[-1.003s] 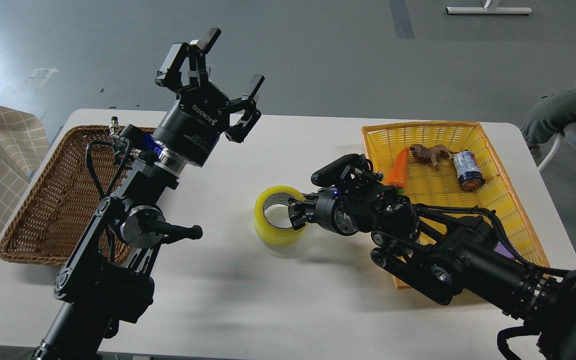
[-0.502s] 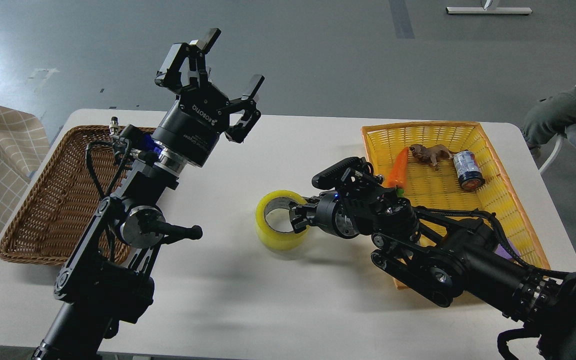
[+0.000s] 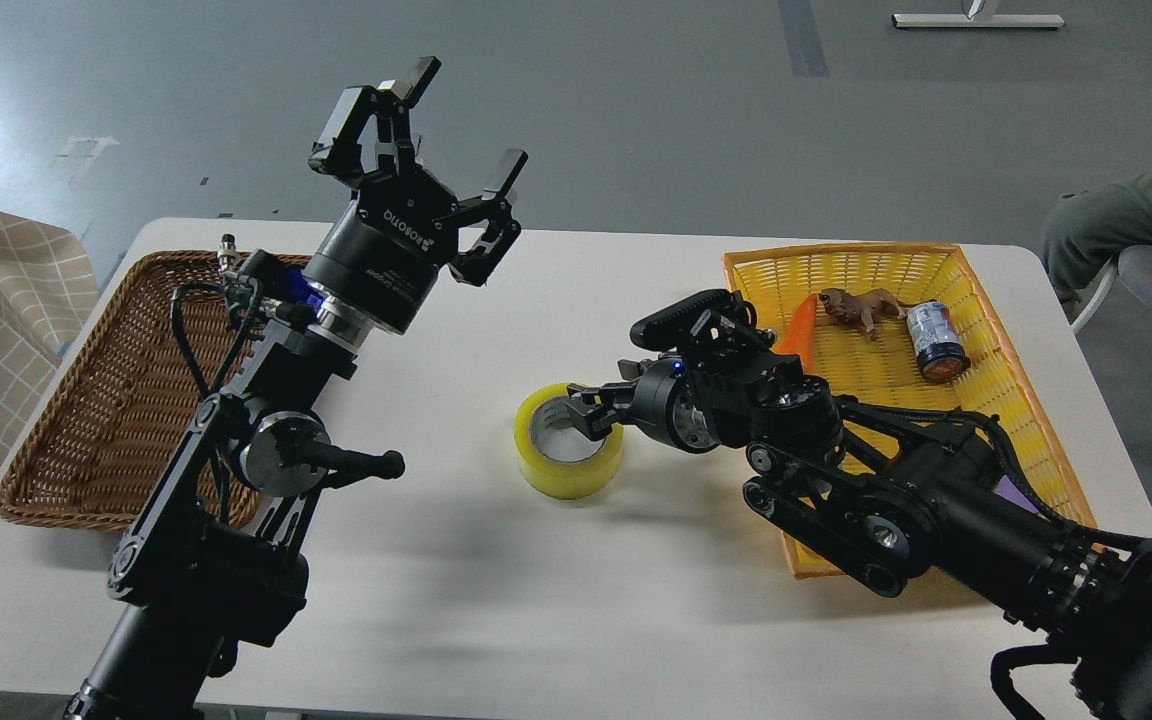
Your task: Place and transfer tape with both arms
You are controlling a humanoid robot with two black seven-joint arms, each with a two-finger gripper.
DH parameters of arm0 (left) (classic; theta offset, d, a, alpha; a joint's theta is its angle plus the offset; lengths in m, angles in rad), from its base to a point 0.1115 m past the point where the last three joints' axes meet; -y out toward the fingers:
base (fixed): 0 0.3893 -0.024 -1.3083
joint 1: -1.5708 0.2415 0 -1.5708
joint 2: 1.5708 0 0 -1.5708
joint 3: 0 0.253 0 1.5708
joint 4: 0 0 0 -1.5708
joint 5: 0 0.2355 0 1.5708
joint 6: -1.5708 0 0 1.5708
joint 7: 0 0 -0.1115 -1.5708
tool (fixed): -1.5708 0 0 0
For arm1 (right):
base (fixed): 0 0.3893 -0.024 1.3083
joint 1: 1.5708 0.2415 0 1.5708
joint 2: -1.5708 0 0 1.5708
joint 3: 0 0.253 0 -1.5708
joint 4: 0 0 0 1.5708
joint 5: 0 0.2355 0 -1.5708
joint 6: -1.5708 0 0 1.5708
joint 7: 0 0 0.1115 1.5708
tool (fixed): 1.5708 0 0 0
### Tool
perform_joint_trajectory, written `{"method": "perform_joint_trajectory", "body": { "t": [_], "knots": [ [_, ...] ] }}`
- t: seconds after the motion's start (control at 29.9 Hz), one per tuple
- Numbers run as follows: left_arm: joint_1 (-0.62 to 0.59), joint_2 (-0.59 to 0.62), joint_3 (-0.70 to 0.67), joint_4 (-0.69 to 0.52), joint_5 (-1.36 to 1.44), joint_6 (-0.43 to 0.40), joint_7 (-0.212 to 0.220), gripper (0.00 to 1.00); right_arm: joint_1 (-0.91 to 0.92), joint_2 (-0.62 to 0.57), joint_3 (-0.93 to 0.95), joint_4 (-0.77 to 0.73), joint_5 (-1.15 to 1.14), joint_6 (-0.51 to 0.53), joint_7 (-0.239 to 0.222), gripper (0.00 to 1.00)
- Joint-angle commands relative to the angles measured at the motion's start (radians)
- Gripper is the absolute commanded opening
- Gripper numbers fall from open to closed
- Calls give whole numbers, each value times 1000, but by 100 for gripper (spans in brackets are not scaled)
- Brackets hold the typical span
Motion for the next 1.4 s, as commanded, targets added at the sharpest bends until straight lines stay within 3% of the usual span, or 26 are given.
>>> {"method": "perform_joint_trajectory", "body": {
  "t": [0.0, 0.17, 0.3, 0.43, 0.57, 0.74, 0.97, 1.24, 1.37],
  "knots": [
    [-1, 0, 1, 2, 0, -2, 6, 98, 26, 0, 73, 79, 54, 35, -31, 96],
    [-3, 0, 0, 6, 0, 0, 9, 98, 28, -86, 219, 185, 222, 56, -72, 100],
    [-3, 0, 0, 9, 3, 9, 20, 98, 19, -146, 296, 242, 354, 56, -80, 100],
    [-21, 0, 3, 32, 5, 48, 40, 98, -61, -175, 447, 380, 648, 56, -80, 100],
    [-33, 0, 20, 46, 5, 38, 40, 98, -116, -195, 538, 458, 819, 56, -77, 100],
    [-39, 24, 66, 46, 5, -15, 40, 98, -214, -184, 680, 506, 841, 56, -66, 100],
    [-59, 32, 69, 61, 12, -14, 34, 98, -319, -155, 868, 532, 1066, 56, -64, 100],
    [-32, 0, 50, 60, 14, -9, 1, 98, -415, 0, 1015, 599, 1109, 56, -63, 100],
    [0, 0, 58, 38, 89, -14, -66, 98, -471, 0, 1017, 648, 1111, 56, -63, 100]
  ]
}}
